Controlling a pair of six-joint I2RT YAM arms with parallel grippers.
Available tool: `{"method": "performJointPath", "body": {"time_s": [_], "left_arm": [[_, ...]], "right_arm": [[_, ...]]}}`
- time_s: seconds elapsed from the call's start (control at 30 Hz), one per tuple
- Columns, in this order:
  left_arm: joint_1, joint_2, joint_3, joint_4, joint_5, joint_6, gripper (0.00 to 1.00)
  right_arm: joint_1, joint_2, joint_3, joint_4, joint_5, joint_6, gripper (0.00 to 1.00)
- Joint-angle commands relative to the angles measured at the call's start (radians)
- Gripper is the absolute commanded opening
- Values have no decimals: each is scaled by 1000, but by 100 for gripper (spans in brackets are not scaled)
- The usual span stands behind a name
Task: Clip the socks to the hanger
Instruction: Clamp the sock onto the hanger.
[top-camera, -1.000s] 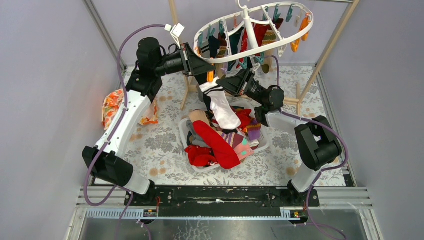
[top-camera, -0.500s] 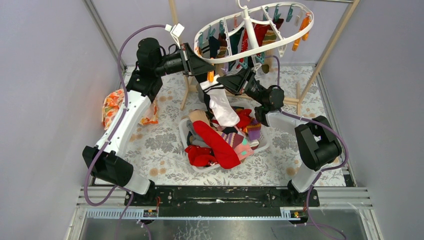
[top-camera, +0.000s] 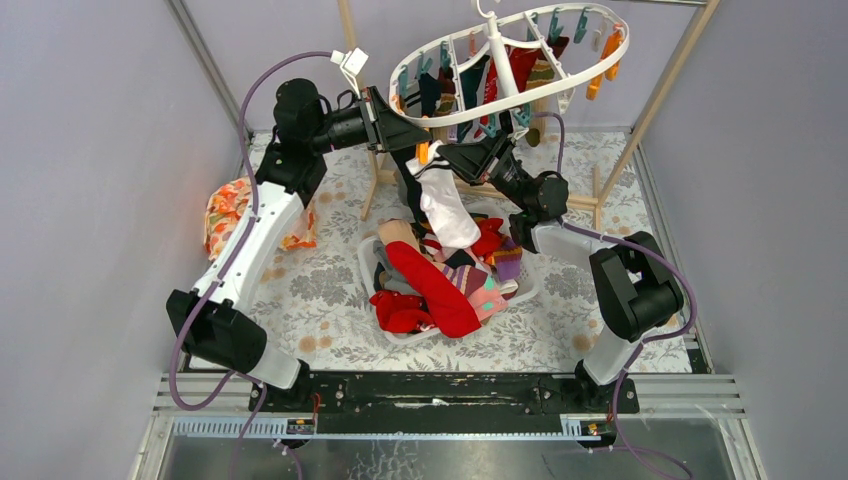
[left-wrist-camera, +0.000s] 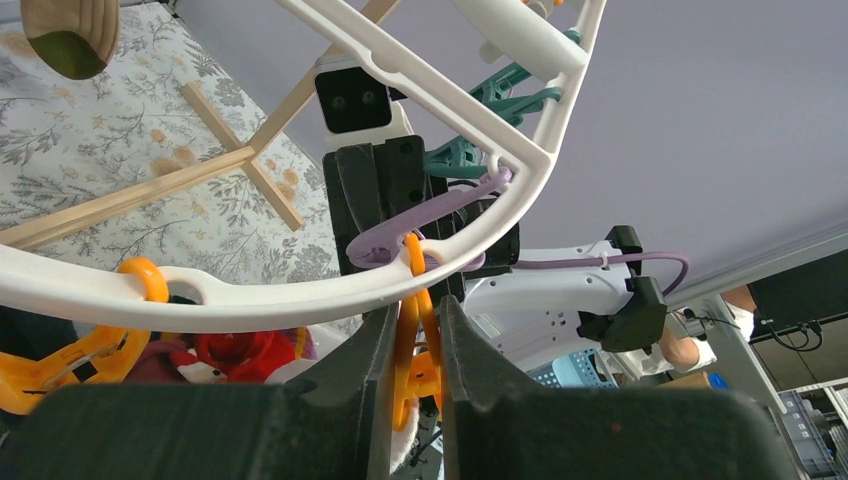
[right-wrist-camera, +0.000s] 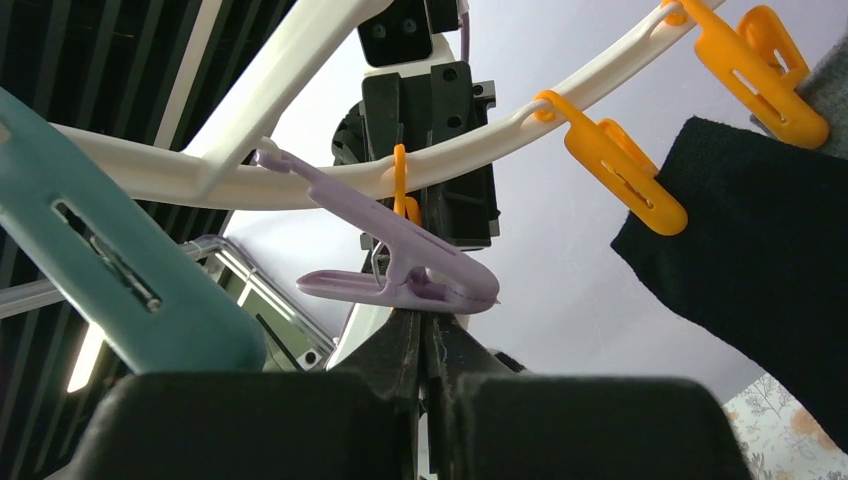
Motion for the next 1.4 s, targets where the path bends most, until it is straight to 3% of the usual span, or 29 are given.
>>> {"method": "performJointPath", "body": {"time_s": [0.0, 0.4, 0.57, 0.73, 0.83, 0.9, 1.0, 1.1, 1.23, 1.37], "left_arm": [[-2, -29, -20, 99, 72, -36, 0], [0, -53, -31, 63, 17, 18, 3], [-1, -53, -12, -3, -60, 72, 20], [-1, -54, 3, -48, -90, 101, 44], [-1, -56, 10, -63, -97, 112, 49], [1, -59, 15, -74, -101, 119, 63], [6, -67, 17, -85, -104, 129, 70], [12, -78, 17, -114, -107, 155, 90], [27, -108, -16, -160, -104, 204, 93], [35, -155, -101, -170, -61, 228, 87]], "right_arm": [[11, -2, 8, 134, 50, -19, 0], [19, -17, 0, 134, 40, -20, 0], [21, -20, 13, 134, 40, -16, 0], [21, -18, 14, 134, 49, -16, 0], [21, -16, 13, 134, 52, -16, 0], [22, -16, 15, 134, 54, -17, 0], [23, -16, 17, 134, 56, -17, 0], [23, -20, 14, 134, 59, -20, 0], [23, -26, 9, 133, 63, -23, 0], [23, -28, 12, 133, 63, -25, 0]]}}
